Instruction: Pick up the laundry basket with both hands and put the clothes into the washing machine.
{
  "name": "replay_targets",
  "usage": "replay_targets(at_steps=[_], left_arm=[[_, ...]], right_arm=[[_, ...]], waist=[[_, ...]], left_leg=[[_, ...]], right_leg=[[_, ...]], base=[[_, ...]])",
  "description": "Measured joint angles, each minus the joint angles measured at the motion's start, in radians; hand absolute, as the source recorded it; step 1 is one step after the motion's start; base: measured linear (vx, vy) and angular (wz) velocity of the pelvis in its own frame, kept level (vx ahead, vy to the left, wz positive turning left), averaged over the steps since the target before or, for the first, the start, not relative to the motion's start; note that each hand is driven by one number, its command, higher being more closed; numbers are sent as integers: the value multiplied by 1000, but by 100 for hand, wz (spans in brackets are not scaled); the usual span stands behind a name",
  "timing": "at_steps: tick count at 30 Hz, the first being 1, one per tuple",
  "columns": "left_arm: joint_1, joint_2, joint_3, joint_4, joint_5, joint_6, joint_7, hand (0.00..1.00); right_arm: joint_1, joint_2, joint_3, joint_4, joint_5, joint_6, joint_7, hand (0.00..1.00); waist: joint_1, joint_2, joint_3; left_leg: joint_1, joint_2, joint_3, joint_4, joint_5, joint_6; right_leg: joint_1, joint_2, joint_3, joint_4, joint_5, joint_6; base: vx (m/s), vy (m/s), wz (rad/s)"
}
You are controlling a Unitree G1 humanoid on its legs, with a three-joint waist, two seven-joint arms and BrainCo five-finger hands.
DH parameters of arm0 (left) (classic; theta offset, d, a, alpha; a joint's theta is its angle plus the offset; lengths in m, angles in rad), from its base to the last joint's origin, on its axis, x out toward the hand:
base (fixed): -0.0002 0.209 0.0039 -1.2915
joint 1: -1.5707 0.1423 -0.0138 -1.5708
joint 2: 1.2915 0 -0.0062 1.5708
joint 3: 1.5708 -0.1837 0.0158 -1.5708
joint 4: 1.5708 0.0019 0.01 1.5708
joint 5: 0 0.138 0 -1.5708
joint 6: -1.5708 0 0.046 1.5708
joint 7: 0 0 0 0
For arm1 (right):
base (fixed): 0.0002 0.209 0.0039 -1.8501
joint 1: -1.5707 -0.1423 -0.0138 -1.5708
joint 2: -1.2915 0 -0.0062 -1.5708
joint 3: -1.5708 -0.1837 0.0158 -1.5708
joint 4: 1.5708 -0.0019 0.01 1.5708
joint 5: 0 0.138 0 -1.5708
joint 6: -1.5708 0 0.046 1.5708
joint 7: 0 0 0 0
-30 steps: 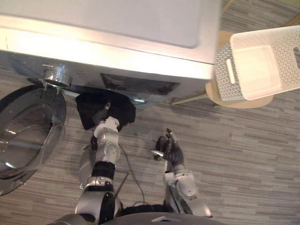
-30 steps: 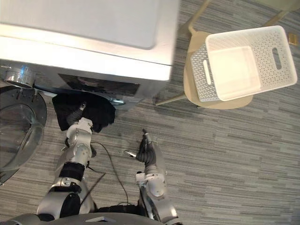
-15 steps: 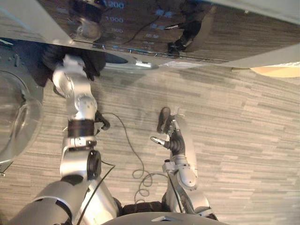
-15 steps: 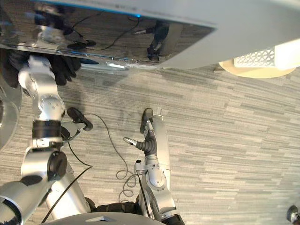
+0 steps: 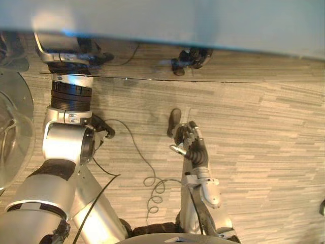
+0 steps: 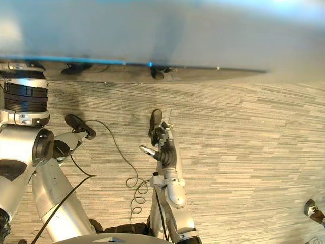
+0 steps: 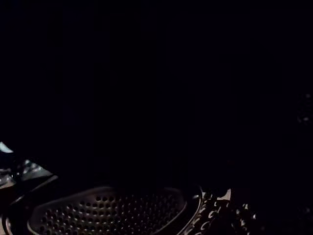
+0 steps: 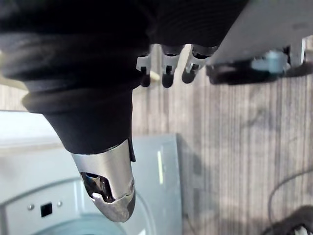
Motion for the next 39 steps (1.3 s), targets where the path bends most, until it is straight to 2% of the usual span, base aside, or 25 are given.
replay_targets(at_steps=[3,4,7,8,9,10,11,12,13,16,17,18,19,20,23,25,27,30,31,34,37,39], left_arm=[[0,0,-3,0,5,-36,21,100],[0,2,-3,0,16,-37,29,0],[0,54,-45,8,56,-10,25,0],[-2,86,-68,23,112,34,-7,0],[-28,119,-105,70,228,97,-62,0],[-66,139,-127,126,389,173,-114,0],[-85,144,-133,159,516,215,-137,0],[-112,135,-142,219,752,291,-176,0],[-113,126,-145,236,846,317,-186,0],[-52,63,-195,319,1301,406,-198,0],[-28,54,-211,323,1390,420,-203,0],[27,38,-227,330,1526,434,-204,0],[46,27,-199,332,1603,450,-181,0],[51,37,-216,348,1693,457,-188,0],[115,47,-216,351,1817,458,-188,0],[157,42,-210,352,1840,458,-197,0],[210,-2,-146,353,1836,461,-205,0],[246,-90,40,379,1665,502,-203,0],[249,-97,88,382,1549,504,-194,0],[283,-97,164,382,1323,487,-147,0],[374,-102,183,350,1220,458,-132,0],[509,-126,175,283,1189,442,-132,0]], right_arm=[[0,-48,-60,1,13,23,-1,0],[1,-59,-74,1,13,36,-2,0],[1,-60,-76,2,22,43,1,0],[0,-53,-79,1,24,42,2,0],[0,-36,-91,3,27,42,3,0],[0,-19,-105,7,38,40,5,0],[0,-13,-111,11,44,39,11,0],[0,4,-115,25,43,33,21,0],[0,8,-116,27,43,31,21,0],[0,6,-108,39,43,9,25,0],[0,5,-102,41,43,1,26,0],[1,4,-92,43,44,-12,29,0],[3,5,-89,45,46,-23,36,0],[6,3,-87,49,52,-34,37,0],[6,-8,-82,81,54,-49,37,0],[8,-15,-80,104,54,-53,35,0],[10,-21,-74,119,53,-54,33,0],[14,-32,-62,118,51,-44,33,0],[16,-33,-52,116,43,-42,33,0],[16,-31,-26,115,40,-21,34,0],[21,-30,-9,122,8,16,34,0],[23,-30,-7,125,2,34,32,0]], waist=[[-7,0,0],[-9,0,0],[-12,0,0],[-11,0,0],[-5,0,0],[-1,-1,1],[-1,-1,1],[-2,-2,1],[-4,-2,1],[-10,-4,2],[-13,-4,2],[-19,-4,2],[-19,-4,2],[-16,-4,2],[-9,-4,2],[-2,-4,2],[2,-4,2],[2,-4,2],[2,-4,2],[5,-4,2],[9,-3,2],[22,-3,0]], left_leg=[[0,-4,9,-13,2,3],[-1,-4,10,-13,2,4],[-2,-9,11,-14,2,4],[-3,-10,10,-14,2,4],[-3,-11,10,-14,3,6],[-3,-12,10,-14,5,9],[-4,-13,10,-14,5,10],[-4,-14,10,-13,6,11],[-4,-14,10,-13,6,12],[-3,-9,9,-11,9,16],[-3,-7,8,-11,10,16],[-1,-5,8,-11,11,17],[0,-2,8,-11,12,16],[7,-2,9,-13,15,16],[45,-4,10,-24,17,13],[79,-17,13,-55,27,9],[102,-28,15,-89,36,-4],[128,-50,33,-158,68,-8],[140,-59,42,-183,88,2],[190,-71,44,-230,118,-6],[266,-95,46,-307,152,-21],[352,-116,68,-378,174,-35]], right_leg=[[2,2,0,-30,20,2],[3,2,0,-35,23,3],[5,1,1,-41,27,6],[6,1,1,-41,27,6],[6,0,1,-39,27,7],[6,-1,1,-37,28,8],[6,-2,1,-35,29,9],[5,-2,3,-33,30,10],[5,-2,3,-32,30,11],[5,1,1,-25,30,11],[5,2,1,-24,30,11],[5,3,0,-22,30,11],[5,5,0,-21,30,11],[8,5,1,-18,30,11],[45,5,0,-26,29,11],[85,5,-6,-54,30,10],[115,4,-18,-86,36,8],[140,3,-32,-144,57,1],[144,1,-31,-156,69,2],[192,1,-53,-178,75,-5],[270,0,-78,-226,80,-14],[339,-4,-84,-278,87,-20]], base=[[-30,25,-6],[-16,13,-3],[0,0,0],[0,0,0],[-25,-6,5],[-24,-9,6],[-37,-10,6],[-32,-7,3],[-32,-6,2],[-9,-7,-1],[-25,-26,-5],[-15,-18,-4],[0,0,0],[0,0,0],[-11,-22,2],[-26,-55,12],[-27,-57,11],[-9,-58,9],[3,-58,6],[14,-88,5],[7,-128,14],[14,-101,4]])
